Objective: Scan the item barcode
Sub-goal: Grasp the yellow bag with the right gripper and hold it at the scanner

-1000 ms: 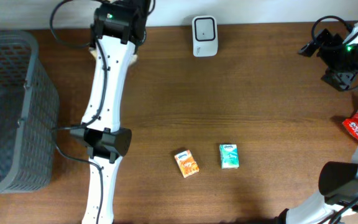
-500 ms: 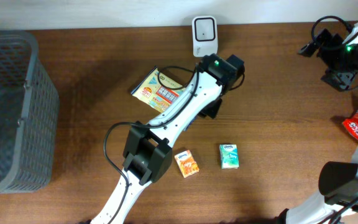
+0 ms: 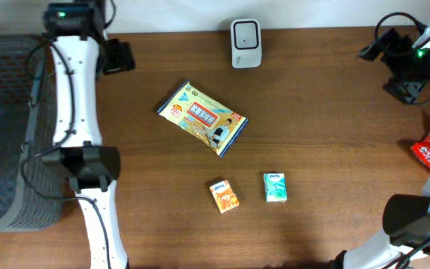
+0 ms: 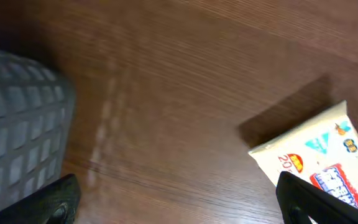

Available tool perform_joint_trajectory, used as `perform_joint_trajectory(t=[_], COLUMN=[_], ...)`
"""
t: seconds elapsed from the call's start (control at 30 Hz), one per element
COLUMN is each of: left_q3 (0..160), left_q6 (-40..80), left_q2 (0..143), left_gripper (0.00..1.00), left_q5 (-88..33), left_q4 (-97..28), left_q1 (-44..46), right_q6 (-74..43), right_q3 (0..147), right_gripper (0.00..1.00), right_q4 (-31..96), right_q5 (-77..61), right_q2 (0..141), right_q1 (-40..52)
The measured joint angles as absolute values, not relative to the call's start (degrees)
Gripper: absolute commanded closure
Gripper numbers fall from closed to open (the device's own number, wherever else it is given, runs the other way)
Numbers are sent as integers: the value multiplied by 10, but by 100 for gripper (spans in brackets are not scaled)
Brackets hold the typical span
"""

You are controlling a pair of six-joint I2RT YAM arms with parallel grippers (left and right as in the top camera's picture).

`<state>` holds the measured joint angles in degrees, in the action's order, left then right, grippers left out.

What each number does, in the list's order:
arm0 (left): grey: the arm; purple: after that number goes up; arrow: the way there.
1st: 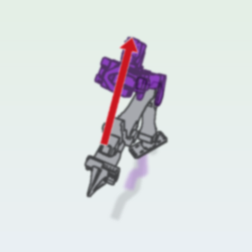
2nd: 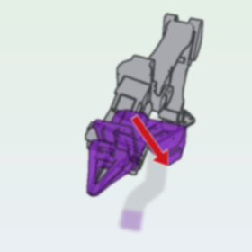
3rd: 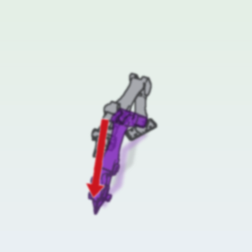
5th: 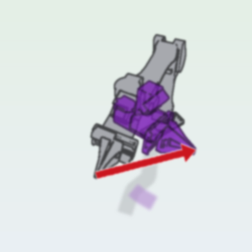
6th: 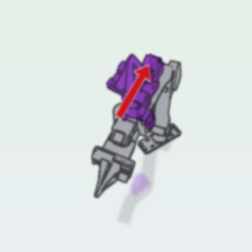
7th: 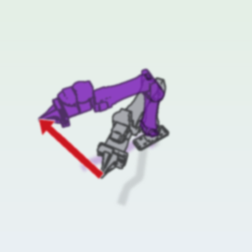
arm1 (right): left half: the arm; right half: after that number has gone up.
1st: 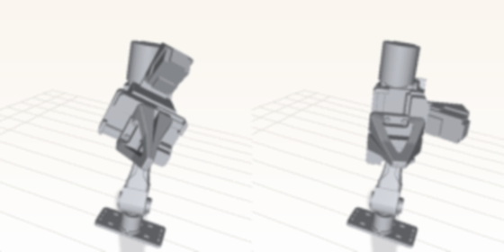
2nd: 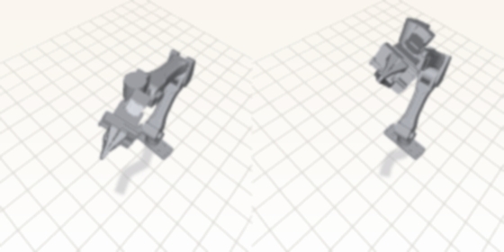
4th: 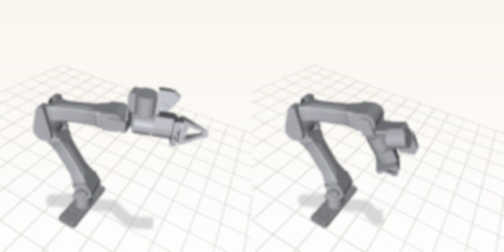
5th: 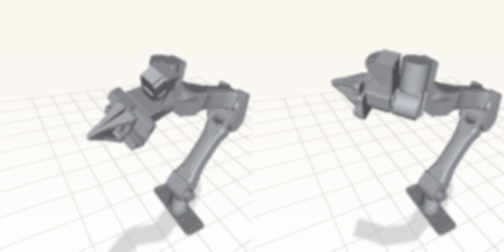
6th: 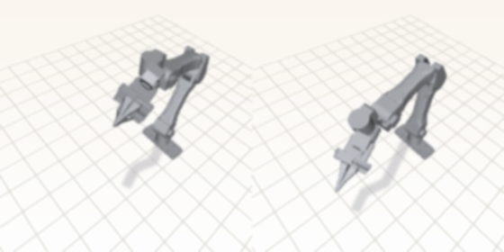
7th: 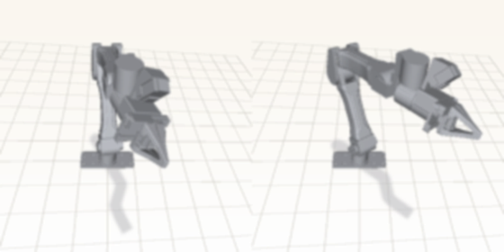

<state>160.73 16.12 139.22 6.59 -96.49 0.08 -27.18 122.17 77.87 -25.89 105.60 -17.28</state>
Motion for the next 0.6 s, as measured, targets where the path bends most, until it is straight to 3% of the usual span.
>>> perform_joint_trajectory(t=[0.07, 0.17, 0.2, 0.3, 0.47, 0.6], left_q3=[1607, 1607, 1607, 1607, 1607, 1607], left_q6=[164, 166, 166, 165, 165, 165], left_q2=[1401, 1431, 1432, 1432, 1432, 1432], left_gripper=[1, 1, 1, 1, 1, 1], left_q5=[53, 47, 47, 45, 45, 45], left_q4=[-962, -964, -964, -966, -965, -966], left_q1=[-21, -22, -22, -22, -22, -22], right_q6=[-235, -203, -200, -111, 140, 190], right_q3=[1222, 1221, 1221, 1220, 1219, 1218], right_gripper=[1, 0, 10, 1, 1, 3], right_q4=[752, 684, 660, 597, 577, 505], right_q5=[-269, -170, -149, -126, -54, 28], right_q2=[1065, 1147, 1170, 1283, 1378, 1398], right_q1=[-110, 76, 105, 211, 337, 364])
